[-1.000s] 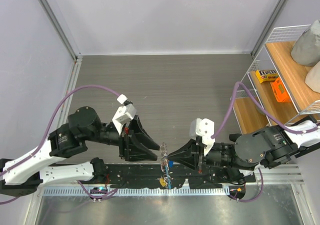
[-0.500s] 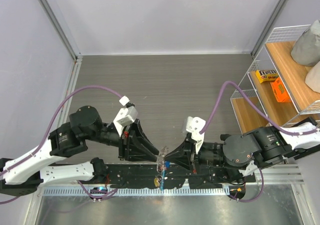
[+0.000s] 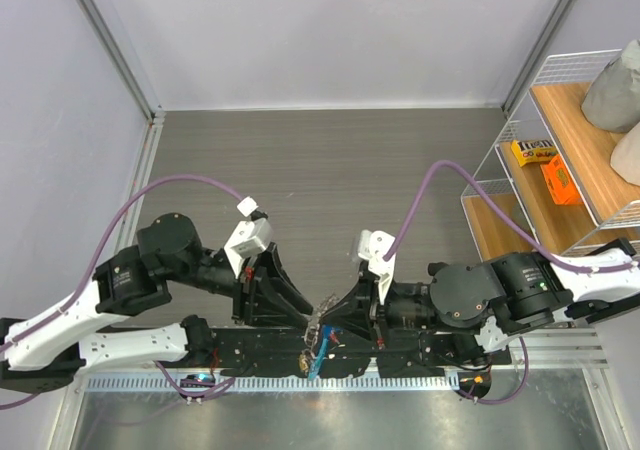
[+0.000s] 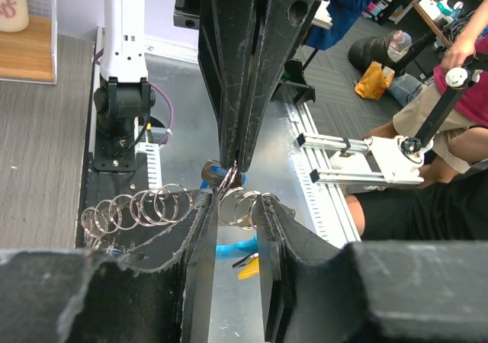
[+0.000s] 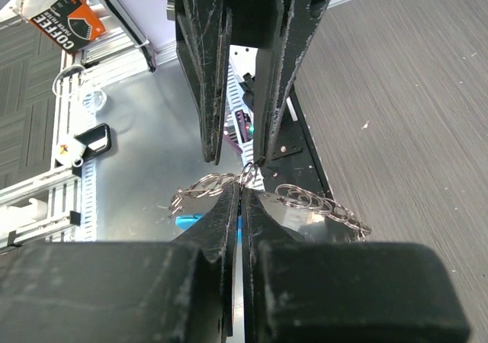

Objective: Put the keys on the keyring

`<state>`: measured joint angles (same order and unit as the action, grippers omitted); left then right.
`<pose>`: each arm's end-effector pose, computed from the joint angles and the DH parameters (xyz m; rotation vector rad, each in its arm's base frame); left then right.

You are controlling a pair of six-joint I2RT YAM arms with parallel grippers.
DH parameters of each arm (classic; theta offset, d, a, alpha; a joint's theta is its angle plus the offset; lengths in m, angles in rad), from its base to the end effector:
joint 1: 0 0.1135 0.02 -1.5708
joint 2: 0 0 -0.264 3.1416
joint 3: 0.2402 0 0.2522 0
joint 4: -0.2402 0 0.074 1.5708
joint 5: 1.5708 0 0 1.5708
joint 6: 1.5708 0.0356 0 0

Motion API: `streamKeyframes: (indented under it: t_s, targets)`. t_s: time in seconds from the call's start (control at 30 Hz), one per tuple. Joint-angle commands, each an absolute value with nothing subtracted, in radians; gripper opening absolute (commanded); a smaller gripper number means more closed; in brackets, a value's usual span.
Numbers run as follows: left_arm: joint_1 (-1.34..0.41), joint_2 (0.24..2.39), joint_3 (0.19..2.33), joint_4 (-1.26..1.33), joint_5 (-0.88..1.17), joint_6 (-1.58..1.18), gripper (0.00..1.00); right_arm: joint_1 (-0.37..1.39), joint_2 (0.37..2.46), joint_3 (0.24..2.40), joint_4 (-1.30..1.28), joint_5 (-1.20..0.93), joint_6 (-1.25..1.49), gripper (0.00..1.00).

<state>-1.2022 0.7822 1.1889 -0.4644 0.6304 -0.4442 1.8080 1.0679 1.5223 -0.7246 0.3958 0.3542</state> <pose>0.0296 -0.1349 0.4457 1.2170 1.5124 -1.6955 -0.0312 0.1874 0.4777 -1.0782 1.6619 1.1299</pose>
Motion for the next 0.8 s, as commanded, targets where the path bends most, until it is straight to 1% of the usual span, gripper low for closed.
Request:
streamKeyframes:
  t_s: [0.0,0.1,0.23,0.43,0.77]
  targets:
    - [-1.201,0.764,1.189,-0.446,0.643,-0.426,0.34,1.799,1.086,1.571,-0.617,0.345,0.365,0.06]
    - [-1.203,0.756,1.186,-0.457,0.627,-0.419,0.38,1.798,1.097,1.577,-0.617,0.334,0.364,0.06]
    - [-1.203,0.749,1.187,-0.468,0.615,-0.41,0.4,1.798,1.118,1.589,-0.623,0.333,0.359,0.06]
    - [-1.203,0.746,1.184,-0.466,0.626,-0.41,0.4,1.798,1.106,1.589,-0.612,0.396,0.356,0.06]
    - [-1.201,0.767,1.187,-0.466,0.65,-0.403,0.37,1.798,1.109,1.598,-0.601,0.4,0.342,0.06]
